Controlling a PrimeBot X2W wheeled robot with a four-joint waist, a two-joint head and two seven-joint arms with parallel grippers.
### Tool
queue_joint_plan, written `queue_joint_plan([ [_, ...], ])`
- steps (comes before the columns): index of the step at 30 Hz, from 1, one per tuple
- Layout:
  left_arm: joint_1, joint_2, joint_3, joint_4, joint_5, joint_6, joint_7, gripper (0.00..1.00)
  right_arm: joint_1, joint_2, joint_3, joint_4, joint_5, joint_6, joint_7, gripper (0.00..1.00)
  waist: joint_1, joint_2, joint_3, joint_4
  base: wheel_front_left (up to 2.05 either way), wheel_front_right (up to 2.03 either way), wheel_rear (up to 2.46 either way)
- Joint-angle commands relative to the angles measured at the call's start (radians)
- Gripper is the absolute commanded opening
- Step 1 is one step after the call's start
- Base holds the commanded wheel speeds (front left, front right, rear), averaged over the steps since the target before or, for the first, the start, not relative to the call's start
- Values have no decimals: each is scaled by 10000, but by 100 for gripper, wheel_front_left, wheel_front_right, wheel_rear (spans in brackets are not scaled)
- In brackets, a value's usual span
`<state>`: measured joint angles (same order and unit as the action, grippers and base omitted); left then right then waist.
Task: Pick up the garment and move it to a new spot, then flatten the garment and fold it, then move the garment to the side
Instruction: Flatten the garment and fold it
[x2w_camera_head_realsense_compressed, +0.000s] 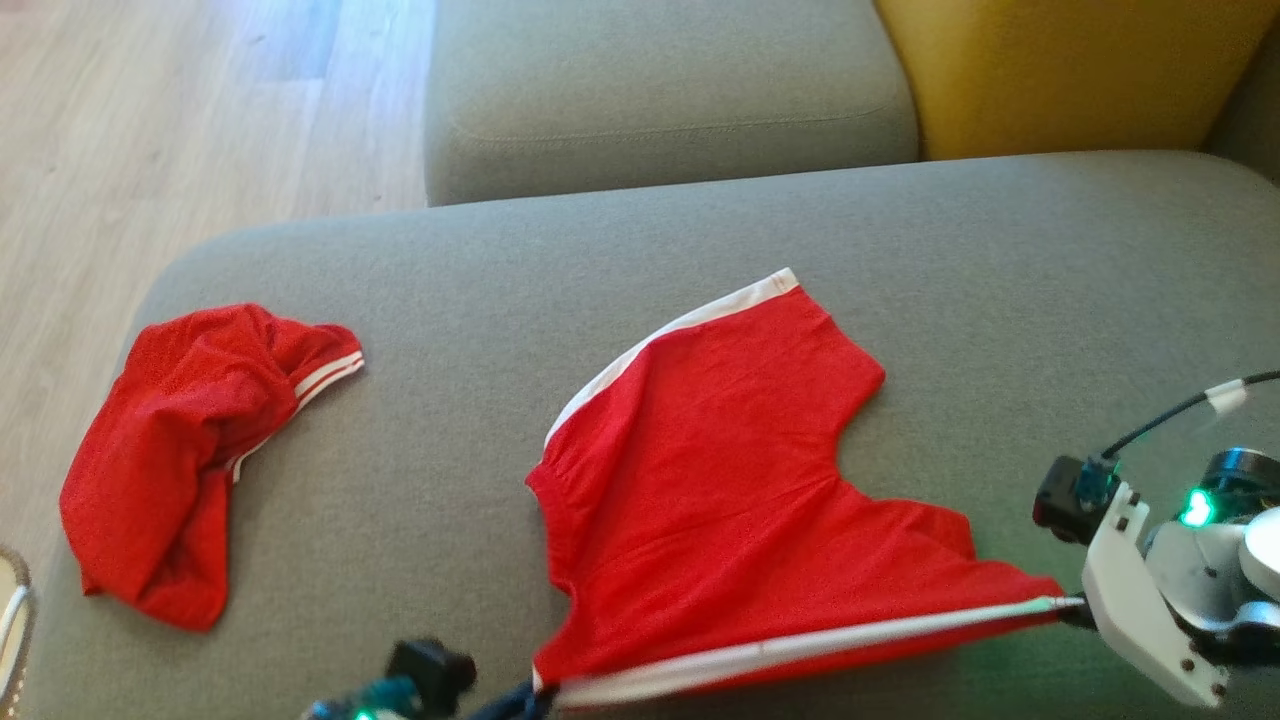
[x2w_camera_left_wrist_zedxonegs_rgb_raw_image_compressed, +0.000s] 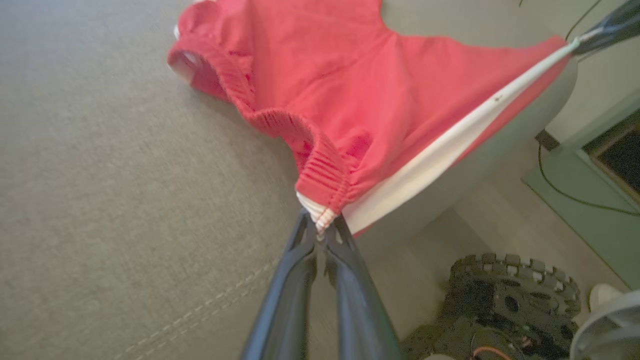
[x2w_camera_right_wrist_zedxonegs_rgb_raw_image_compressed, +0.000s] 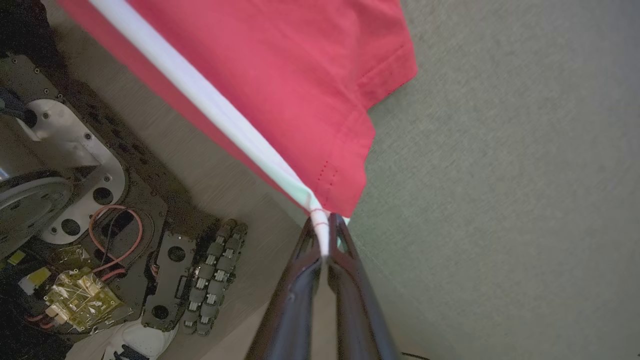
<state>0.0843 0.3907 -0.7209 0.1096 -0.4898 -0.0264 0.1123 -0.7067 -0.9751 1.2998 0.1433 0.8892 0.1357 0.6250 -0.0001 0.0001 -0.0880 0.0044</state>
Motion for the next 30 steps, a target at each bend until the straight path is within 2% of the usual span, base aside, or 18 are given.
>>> queue_joint_plan([
  [1, -513, 391, 750, -409, -180, 202, 39, 0, -232, -604, -256, 74, -78, -50, -31, 0, 1, -1, 56, 80, 0, 0, 0],
  [5, -865, 266, 1175, -1052, -611, 380, 237, 0, -690, -309, -430, 183, -267, -50, -467, 0, 1, -1, 226, 306, 0, 0, 0],
  [14, -2416, -171, 1358, -1301, -799, 334, 802, 0, -2259, 541, -921, 1524, -677, -50, -1319, 0, 1, -1, 1111, 977, 0, 0, 0],
  [18, -3306, -593, 1433, -938, -858, 310, 867, 0, -3052, 1043, -919, 2342, -818, -50, -1668, 0, 1, -1, 1699, 1218, 0, 0, 0],
  [20, -3962, -885, 1446, -475, -959, 246, 1045, 0, -3631, 1380, -654, 2826, -1240, -50, -1977, 0, 1, -1, 2224, 1347, 0, 0, 0],
  [30, -6320, -1945, 1216, 1558, -503, 160, 902, 0, -5376, 2146, -266, 4515, -1969, -50, -3163, 0, 1, -1, 3861, 1863, 0, 0, 0],
])
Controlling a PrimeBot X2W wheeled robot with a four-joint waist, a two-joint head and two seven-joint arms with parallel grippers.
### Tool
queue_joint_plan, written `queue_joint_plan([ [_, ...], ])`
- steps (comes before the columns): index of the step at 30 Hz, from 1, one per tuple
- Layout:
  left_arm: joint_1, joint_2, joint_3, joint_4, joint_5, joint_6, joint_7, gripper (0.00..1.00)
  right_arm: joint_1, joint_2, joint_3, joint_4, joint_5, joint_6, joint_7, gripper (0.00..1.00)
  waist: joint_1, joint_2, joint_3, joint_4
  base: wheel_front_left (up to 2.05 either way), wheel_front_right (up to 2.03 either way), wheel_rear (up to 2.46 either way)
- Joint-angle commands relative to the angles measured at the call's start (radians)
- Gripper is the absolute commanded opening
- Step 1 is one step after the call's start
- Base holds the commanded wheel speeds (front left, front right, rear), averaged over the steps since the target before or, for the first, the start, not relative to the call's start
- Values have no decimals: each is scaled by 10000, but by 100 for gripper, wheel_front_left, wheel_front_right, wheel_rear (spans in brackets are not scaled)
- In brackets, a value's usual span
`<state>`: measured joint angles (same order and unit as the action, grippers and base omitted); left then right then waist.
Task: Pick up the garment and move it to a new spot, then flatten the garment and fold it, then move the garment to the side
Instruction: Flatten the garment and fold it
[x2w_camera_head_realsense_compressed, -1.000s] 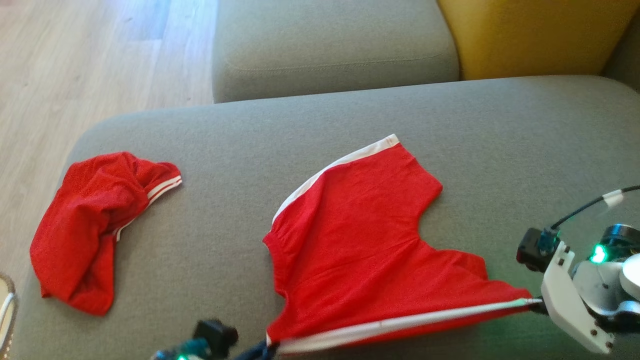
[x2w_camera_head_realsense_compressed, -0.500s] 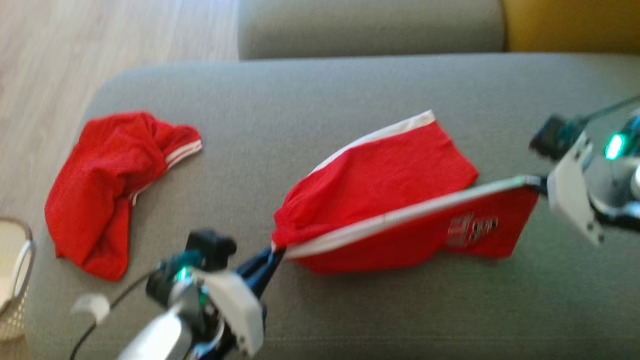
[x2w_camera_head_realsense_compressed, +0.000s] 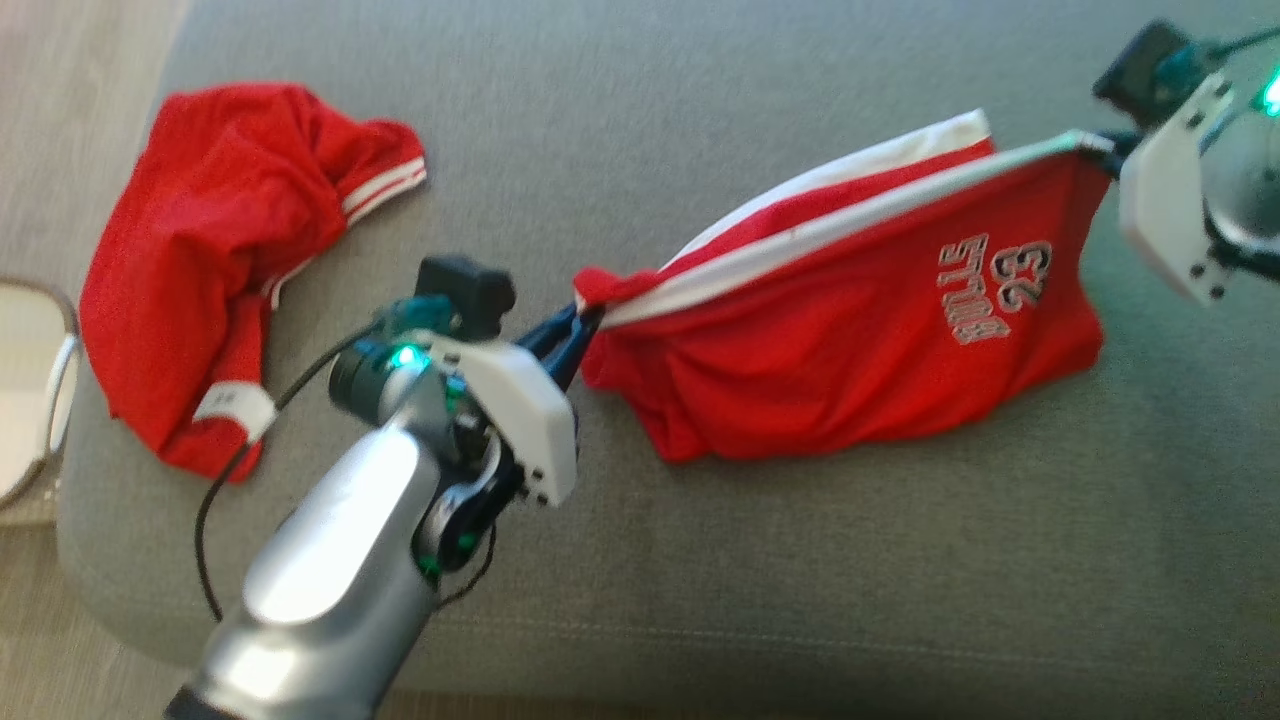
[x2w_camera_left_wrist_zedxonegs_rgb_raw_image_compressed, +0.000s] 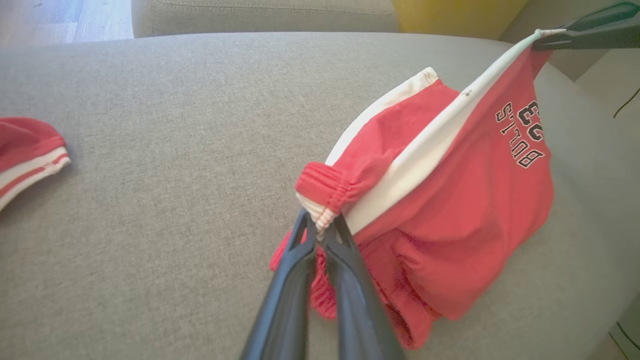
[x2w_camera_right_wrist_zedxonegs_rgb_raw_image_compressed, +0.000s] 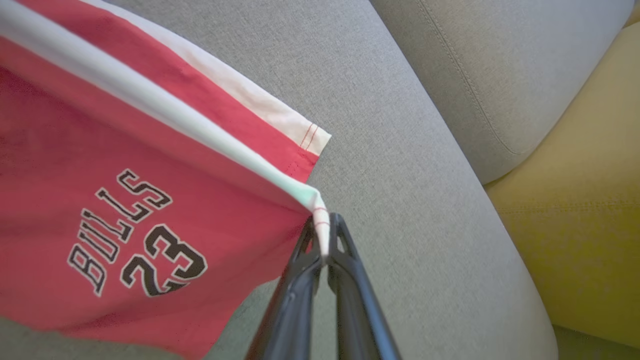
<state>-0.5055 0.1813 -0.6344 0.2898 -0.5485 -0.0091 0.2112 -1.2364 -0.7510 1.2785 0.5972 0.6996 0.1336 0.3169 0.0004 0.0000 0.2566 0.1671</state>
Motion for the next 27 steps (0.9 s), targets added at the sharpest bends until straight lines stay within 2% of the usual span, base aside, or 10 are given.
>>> queue_joint_plan([
  [1, -612, 59, 308, -21, 157, -23, -148, 0, -183, -28, -37, 119, -136, -29, -184, 0, -4, 0, 532, 272, 0, 0, 0],
  [7, -1474, -376, 6, 1118, 600, -96, -636, 0, -449, 373, 10, 753, -687, -29, -771, 0, -4, 0, 1087, 396, 0, 0, 0],
  [15, -2039, -751, -39, 2148, 634, -92, -1148, 0, -688, 706, 15, 1403, -1304, -29, -1761, 0, -4, 0, 1454, 538, 0, 0, 0],
  [20, -2321, -884, -117, 2717, 676, -86, -1424, 0, -861, 930, 15, 2254, -1198, -29, -2451, 0, -4, 0, 1555, 619, 0, 0, 0],
  [21, -2368, -909, -135, 2810, 680, -89, -1483, 35, -898, 1002, -34, 2485, -1078, -29, -2601, 84, -4, 0, 1564, 626, 0, 0, 0],
  [22, -2414, -932, -144, 2895, 700, -62, -1578, 96, -886, 1110, -135, 2732, -876, -29, -2697, 100, -4, 0, 1557, 628, 0, 0, 0],
  [23, -2445, -955, -156, 2990, 707, -44, -1657, 100, -867, 1233, -240, 2930, -684, -29, -2848, 100, -4, 0, 1532, 619, 0, 0, 0],
  [27, -2434, -1016, -187, 3334, 690, 13, -1958, 100, -578, 1690, -462, 3521, 94, -29, -3162, 100, -4, 0, 1232, 503, 0, 0, 0],
])
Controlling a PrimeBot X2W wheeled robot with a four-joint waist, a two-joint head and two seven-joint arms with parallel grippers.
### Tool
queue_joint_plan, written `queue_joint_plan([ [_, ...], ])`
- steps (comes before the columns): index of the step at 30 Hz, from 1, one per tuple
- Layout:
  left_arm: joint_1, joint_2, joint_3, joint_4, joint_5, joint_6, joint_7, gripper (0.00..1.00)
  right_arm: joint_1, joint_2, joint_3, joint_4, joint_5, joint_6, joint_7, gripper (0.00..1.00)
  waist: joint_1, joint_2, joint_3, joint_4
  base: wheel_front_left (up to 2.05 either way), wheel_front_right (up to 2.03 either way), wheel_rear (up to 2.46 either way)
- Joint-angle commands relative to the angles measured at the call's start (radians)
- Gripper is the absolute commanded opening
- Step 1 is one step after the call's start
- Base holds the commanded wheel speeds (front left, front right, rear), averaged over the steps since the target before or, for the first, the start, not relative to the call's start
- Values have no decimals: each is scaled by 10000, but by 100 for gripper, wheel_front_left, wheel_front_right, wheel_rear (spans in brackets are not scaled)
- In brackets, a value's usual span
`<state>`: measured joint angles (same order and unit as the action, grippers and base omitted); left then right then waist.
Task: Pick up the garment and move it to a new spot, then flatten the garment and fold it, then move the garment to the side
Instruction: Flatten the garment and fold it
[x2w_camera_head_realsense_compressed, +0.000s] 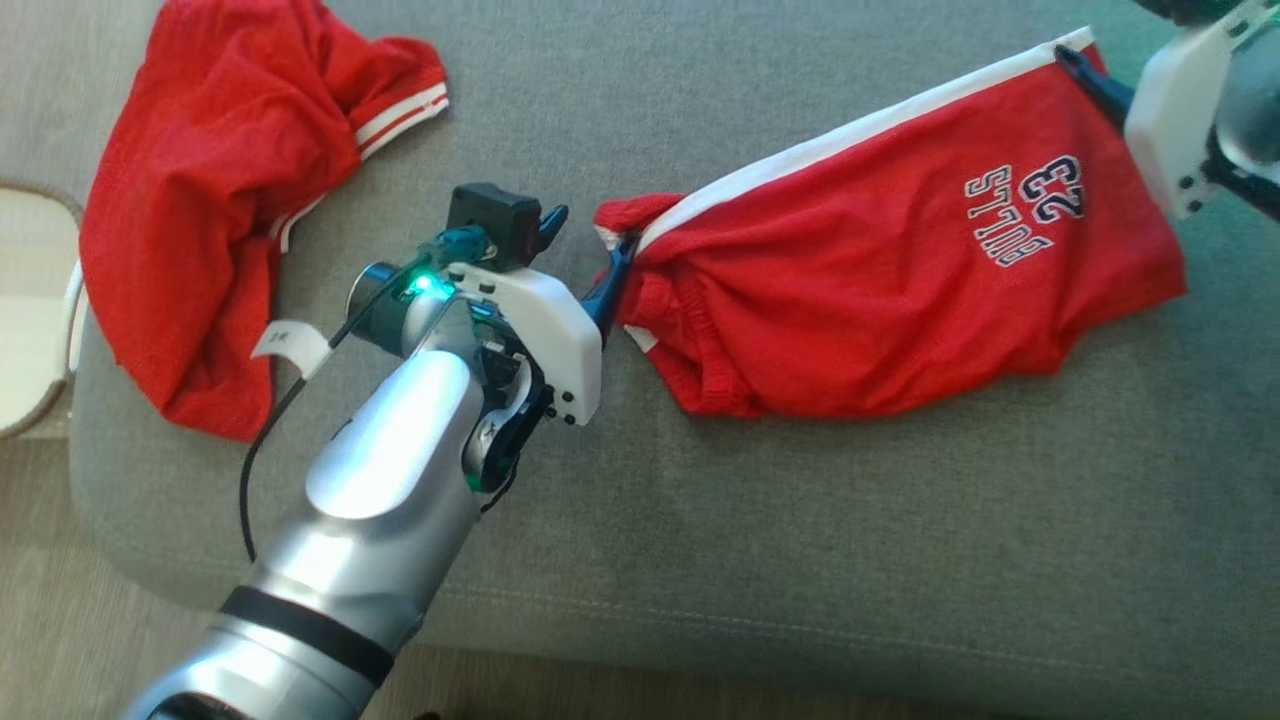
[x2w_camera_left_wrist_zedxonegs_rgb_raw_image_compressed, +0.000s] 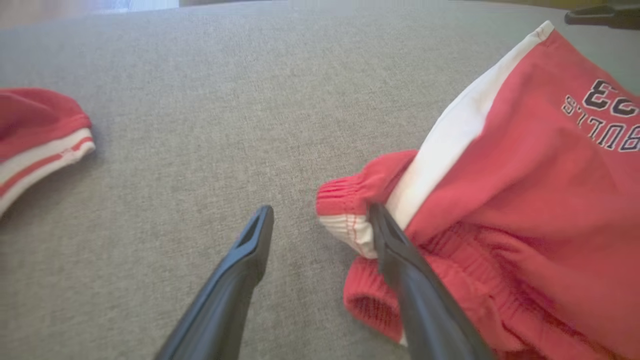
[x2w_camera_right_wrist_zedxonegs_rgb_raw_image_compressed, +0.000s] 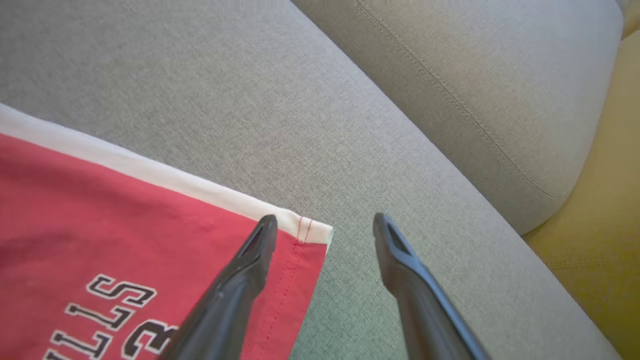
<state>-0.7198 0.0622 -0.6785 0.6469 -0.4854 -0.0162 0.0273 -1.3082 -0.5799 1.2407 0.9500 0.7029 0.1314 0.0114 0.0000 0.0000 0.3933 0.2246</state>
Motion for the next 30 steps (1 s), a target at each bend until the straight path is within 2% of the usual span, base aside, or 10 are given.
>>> queue_joint_plan([
  [1, -267, 176, 277, -183, 55, 119, -230, 100, 211, 58, -80, 111, 165, -7, -173, 100, 0, 0, -241, -115, 0, 0, 0],
  [5, -100, 284, 534, -130, 8, 398, -887, 100, 442, 305, -348, 708, 506, -7, -865, 100, 0, 0, -835, -335, 0, 0, 0],
  [9, 301, 518, 1059, -477, -46, 928, -2107, 100, 890, 897, -1349, 1329, 1166, -7, -2185, 100, 0, 0, -1614, -659, 0, 0, 0],
  [13, 1088, 809, 1711, -1253, -116, 1441, -2761, 100, 1512, 1369, -2341, 1391, 1389, -7, -2706, 100, 0, 0, -2424, -991, 0, 0, 0],
  [16, 1930, 916, 2558, -2331, -272, 1830, -2875, 100, 1989, 1311, -3947, 204, 689, -7, -2725, 100, 0, 0, -2866, -1248, 0, 0, 0],
  [20, 3379, 984, 3705, -4246, 200, 2155, -2886, 100, 4012, 1538, -6804, -1627, -846, -7, -2728, 100, 0, 0, -3380, -1571, 0, 0, 0],
  [22, 4175, 900, 4102, -4952, 376, 2027, -2887, 100, 5286, 1940, -8163, -2531, -1784, -7, -2729, 100, 0, 0, -3597, -1728, 0, 0, 0],
  [24, 4916, 780, 4351, -5489, 487, 1670, -2888, 100, 6547, 2461, -9259, -3396, -2781, -7, -2730, 100, 0, 0, -3756, -1865, 0, 0, 0],
  [26, 5237, 726, 4493, -5689, 577, 1541, -2888, 100, 7134, 2748, -9667, -3780, -3233, -7, -2730, 100, 0, 0, -3813, -1923, 0, 0, 0],
  [30, 6424, 483, 4957, -6022, 1080, 1094, -2889, 100, 9104, 3918, -10953, -4795, -4504, -7, -2730, 100, 0, 0, -3982, -2121, 0, 0, 0],
])
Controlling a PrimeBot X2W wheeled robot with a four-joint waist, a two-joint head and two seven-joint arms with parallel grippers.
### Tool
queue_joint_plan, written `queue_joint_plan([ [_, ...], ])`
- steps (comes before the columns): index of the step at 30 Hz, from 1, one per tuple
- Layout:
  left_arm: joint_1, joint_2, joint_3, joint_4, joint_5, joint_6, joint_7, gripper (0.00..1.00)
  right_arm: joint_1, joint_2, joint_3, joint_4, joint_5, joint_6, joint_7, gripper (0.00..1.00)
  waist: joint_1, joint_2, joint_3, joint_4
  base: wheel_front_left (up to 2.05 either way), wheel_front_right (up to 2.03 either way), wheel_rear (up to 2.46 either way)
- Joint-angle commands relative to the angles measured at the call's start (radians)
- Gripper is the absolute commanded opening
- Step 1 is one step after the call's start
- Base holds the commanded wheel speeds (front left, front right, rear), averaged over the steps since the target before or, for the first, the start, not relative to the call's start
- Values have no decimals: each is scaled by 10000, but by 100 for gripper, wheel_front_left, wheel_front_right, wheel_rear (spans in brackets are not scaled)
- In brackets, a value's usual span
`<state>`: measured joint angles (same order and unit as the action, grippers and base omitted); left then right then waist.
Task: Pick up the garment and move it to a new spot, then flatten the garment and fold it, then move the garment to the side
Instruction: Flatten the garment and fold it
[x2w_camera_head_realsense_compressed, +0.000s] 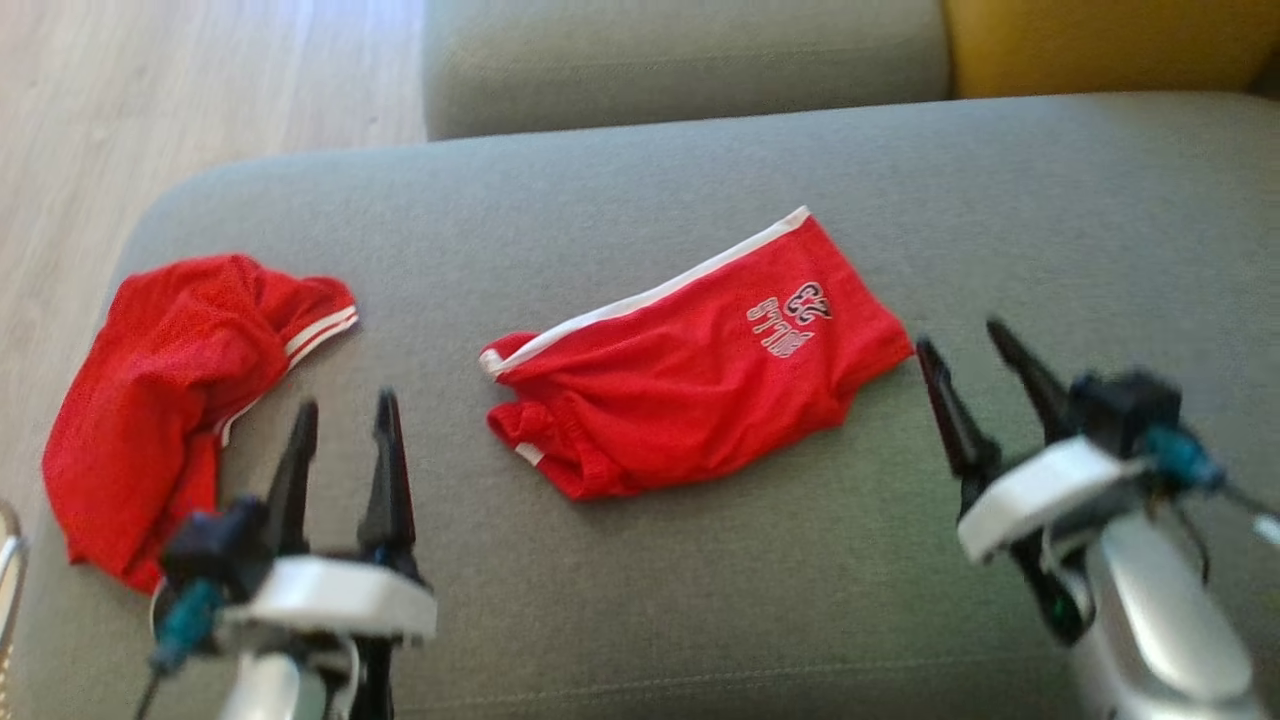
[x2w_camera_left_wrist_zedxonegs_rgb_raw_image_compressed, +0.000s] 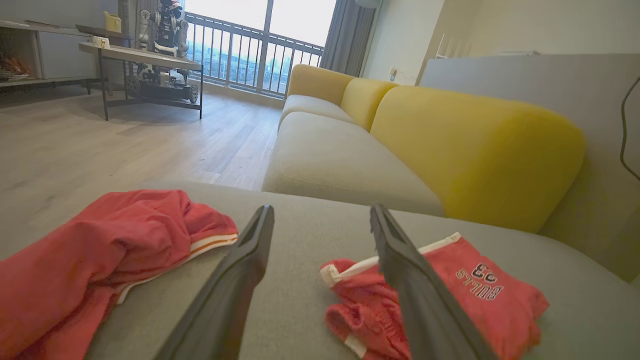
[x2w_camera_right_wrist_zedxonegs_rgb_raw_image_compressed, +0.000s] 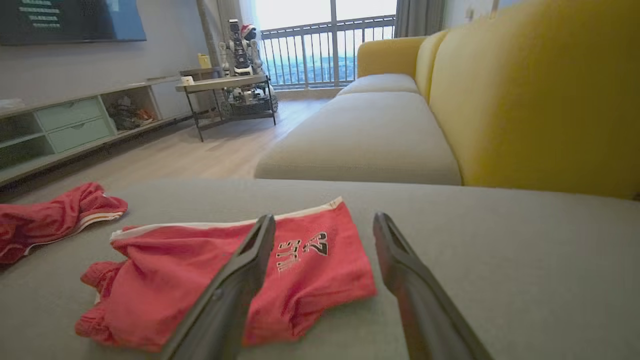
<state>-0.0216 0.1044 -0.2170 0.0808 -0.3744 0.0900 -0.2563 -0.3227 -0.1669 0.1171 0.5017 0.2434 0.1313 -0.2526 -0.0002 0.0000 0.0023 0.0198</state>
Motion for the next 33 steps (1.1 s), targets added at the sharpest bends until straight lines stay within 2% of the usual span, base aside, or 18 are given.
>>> queue_joint_plan([
  [1, -314, 18, 386, -343, 160, -41, -53, 100, -405, 29, -2, -453, -111, -6, -90, 100, 2, 0, -87, -108, 0, 0, 0],
  [4, 273, -147, 530, -243, 623, -128, -54, 100, 339, 518, -610, -735, -602, -6, -90, 100, 2, 0, -104, -168, 0, 0, 0],
  [10, 758, -365, 728, 48, 1173, -383, -54, 100, 840, 890, -1164, -706, -1566, -6, 137, 100, 2, 0, -65, -144, 0, 0, 0],
  [13, 683, -432, 822, 122, 1284, -528, -54, 100, 702, 1051, -1533, -489, -1443, -6, 413, 100, 2, 0, 38, 2, 0, 0, 0],
  [16, 563, -477, 990, 258, 1377, -458, -54, 100, 381, 1147, -1792, -30, -176, -6, 903, 100, 2, 0, 211, 198, 0, 0, 0],
  [20, 327, -518, 1353, 291, 1269, -231, -54, 100, -249, 1162, -1663, 885, 2476, -6, 1605, 100, 2, 0, 566, 578, 0, 0, 0],
  [24, 198, -531, 1280, 378, 1413, -319, -54, 100, -950, 1164, -1782, 1922, 4393, -6, 2209, 100, 2, 0, 890, 978, 0, 0, 0],
  [25, 128, -535, 1258, 418, 1453, -318, -54, 100, -1329, 1164, -2031, 2534, 5395, -6, 2546, 100, 2, 0, 1020, 1185, 0, 0, 0],
  [28, 7, -538, 1191, 397, 1396, -278, -55, 100, -1916, 1165, -2404, 3496, 6218, -6, 2878, 100, 2, 0, 1182, 1476, 0, 0, 0],
  [33, -88, -540, 975, 367, 1358, -211, -55, 100, -2820, 1118, -2778, 5099, 6251, -6, 3335, 100, 2, 0, 1408, 1873, 0, 0, 0],
])
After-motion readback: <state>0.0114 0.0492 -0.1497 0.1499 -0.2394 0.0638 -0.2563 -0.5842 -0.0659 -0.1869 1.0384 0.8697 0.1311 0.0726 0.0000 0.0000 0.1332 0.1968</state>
